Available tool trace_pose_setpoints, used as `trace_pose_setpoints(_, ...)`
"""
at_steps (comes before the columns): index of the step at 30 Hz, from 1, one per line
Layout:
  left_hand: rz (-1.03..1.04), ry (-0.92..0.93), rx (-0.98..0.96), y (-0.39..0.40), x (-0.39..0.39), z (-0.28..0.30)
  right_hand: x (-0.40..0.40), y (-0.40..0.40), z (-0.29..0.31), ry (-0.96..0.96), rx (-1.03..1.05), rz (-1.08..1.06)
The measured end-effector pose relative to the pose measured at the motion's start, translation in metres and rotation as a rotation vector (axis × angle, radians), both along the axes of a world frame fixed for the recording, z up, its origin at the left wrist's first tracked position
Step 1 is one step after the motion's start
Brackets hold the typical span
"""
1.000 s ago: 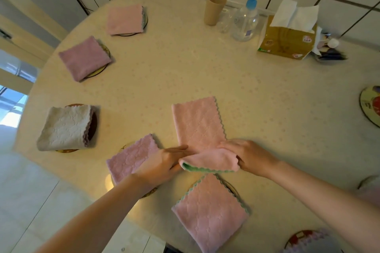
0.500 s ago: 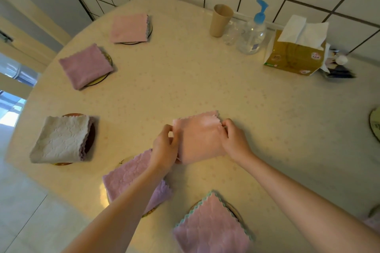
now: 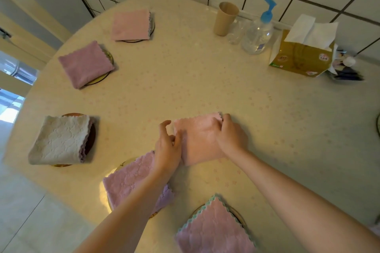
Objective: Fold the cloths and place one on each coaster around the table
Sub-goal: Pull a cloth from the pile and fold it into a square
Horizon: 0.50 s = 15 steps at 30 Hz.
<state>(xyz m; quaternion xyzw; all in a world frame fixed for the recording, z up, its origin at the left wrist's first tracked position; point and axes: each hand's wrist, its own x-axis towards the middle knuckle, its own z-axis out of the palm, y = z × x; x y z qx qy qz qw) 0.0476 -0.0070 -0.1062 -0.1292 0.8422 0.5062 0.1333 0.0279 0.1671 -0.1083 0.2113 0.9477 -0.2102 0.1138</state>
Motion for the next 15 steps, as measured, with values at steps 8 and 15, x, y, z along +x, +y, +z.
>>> trace_pose_setpoints(8, -0.351, 0.102, -0.181, -0.001, -0.001, -0.007, 0.001, 0.001, -0.011, 0.067, 0.151, 0.065)
trace_pose_setpoints(15, -0.33, -0.055, -0.303, 0.001, -0.001, -0.005, 0.001, 0.016, -0.006, 0.08, 0.234, 0.042)
